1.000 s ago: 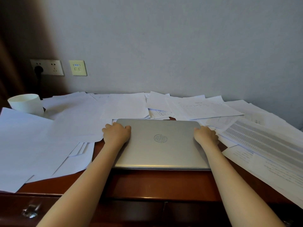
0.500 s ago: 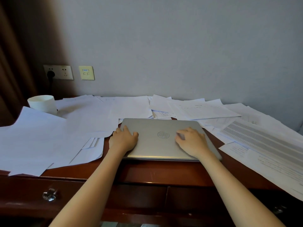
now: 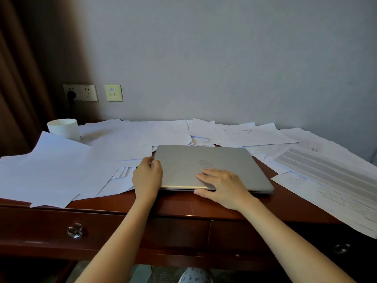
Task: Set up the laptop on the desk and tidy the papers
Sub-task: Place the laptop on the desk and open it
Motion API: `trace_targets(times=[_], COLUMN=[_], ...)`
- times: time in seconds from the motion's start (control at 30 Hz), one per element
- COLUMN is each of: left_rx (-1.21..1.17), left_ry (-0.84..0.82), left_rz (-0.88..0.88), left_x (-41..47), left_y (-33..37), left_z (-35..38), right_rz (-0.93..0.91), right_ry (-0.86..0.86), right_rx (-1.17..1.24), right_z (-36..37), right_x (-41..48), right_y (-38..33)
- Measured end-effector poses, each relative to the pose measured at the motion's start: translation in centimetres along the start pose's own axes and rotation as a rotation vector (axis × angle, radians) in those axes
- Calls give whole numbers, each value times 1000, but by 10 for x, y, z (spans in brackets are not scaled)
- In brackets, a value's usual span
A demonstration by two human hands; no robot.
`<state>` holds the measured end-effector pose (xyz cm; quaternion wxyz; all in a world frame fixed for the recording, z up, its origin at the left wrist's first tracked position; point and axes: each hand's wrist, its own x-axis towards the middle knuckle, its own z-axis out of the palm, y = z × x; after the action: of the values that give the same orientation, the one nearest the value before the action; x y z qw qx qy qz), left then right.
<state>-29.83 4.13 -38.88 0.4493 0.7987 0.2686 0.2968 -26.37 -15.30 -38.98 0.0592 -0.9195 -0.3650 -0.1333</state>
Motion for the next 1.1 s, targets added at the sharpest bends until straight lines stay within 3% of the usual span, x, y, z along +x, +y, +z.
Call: trace_targets(times=[0.3, 0.5, 0.8, 0.9, 1.1], left_rx=[-184, -203, -226, -220, -329], left_ry=[96, 112, 89, 81, 95], left_rz=[-101, -123, -129, -115, -139], left_x=[12, 21, 26, 25, 21], left_y=[4, 2, -8, -9, -6], left_z=[-1, 5, 9, 9, 5], right_rz=[-130, -127, -210, -246, -485], right_ry=[250, 248, 91, 277, 640], right_rx=[-81, -81, -128, -159, -369], right_z=[11, 14, 9, 17, 22], right_x=[16, 20, 5, 3, 8], right_y=[-14, -13, -1, 2, 3])
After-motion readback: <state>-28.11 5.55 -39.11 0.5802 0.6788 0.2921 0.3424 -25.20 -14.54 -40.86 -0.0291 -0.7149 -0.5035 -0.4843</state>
